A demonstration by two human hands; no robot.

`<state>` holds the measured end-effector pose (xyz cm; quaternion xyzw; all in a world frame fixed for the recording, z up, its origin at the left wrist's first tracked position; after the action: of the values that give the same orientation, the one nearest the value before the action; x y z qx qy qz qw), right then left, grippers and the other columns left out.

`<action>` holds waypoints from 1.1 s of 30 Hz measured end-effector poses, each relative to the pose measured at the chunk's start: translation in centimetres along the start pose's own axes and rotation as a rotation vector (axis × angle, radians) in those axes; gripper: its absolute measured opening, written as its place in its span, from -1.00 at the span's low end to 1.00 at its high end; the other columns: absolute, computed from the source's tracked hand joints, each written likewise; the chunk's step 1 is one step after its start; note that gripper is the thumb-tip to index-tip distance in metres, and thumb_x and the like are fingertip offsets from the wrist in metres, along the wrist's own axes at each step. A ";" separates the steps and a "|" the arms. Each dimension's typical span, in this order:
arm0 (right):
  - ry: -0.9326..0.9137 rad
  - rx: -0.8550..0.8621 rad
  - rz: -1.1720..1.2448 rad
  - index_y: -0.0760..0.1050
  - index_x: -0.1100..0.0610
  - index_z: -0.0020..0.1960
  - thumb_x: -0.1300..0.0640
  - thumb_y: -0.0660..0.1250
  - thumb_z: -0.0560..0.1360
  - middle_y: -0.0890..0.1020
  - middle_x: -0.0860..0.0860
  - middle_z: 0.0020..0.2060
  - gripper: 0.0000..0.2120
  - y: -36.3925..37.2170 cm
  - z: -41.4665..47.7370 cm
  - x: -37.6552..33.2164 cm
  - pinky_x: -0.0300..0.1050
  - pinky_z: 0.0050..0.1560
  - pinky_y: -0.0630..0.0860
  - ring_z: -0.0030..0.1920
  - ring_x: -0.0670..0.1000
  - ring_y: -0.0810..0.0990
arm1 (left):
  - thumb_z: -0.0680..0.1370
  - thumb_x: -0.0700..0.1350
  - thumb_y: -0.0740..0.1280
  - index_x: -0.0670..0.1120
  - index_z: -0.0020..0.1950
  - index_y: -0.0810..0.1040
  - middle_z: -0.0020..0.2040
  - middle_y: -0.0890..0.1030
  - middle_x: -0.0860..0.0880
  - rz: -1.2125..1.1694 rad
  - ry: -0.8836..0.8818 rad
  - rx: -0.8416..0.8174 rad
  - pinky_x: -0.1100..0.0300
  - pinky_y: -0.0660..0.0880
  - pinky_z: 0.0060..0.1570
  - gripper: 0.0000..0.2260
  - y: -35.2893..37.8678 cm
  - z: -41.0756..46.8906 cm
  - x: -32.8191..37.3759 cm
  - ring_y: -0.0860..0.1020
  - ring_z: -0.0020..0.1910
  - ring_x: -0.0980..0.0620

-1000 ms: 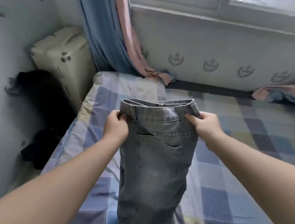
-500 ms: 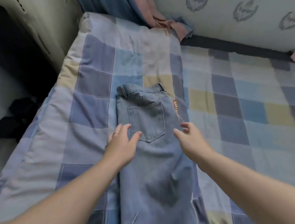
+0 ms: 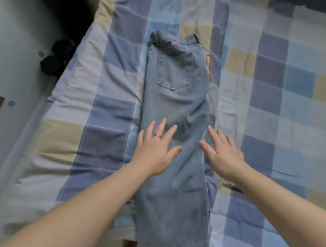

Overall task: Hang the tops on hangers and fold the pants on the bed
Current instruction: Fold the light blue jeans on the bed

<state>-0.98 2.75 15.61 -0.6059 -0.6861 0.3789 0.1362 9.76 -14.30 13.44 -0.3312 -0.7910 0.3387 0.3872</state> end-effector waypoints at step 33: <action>0.258 -0.051 0.870 0.34 0.05 0.33 -0.03 0.55 0.42 0.60 0.02 0.22 -0.41 33.0 -6.4 21.7 0.02 0.11 0.62 0.13 0.02 0.65 | 0.35 0.14 0.57 -0.01 0.15 0.43 0.05 0.58 0.17 -0.742 -0.600 0.172 0.20 0.48 0.03 -0.49 30.1 -21.0 -11.6 0.57 0.02 0.19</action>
<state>22.23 24.59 -8.57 -0.8832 -0.3544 0.3054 0.0339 40.77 -0.96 -5.08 0.1188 -0.9015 0.3228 0.2625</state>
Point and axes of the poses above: each hand's wrist, its own z-axis towards the middle knuckle, its own y-axis out of the palm, x = y × z, the point moved 7 cm from there along z, towards the middle knuckle
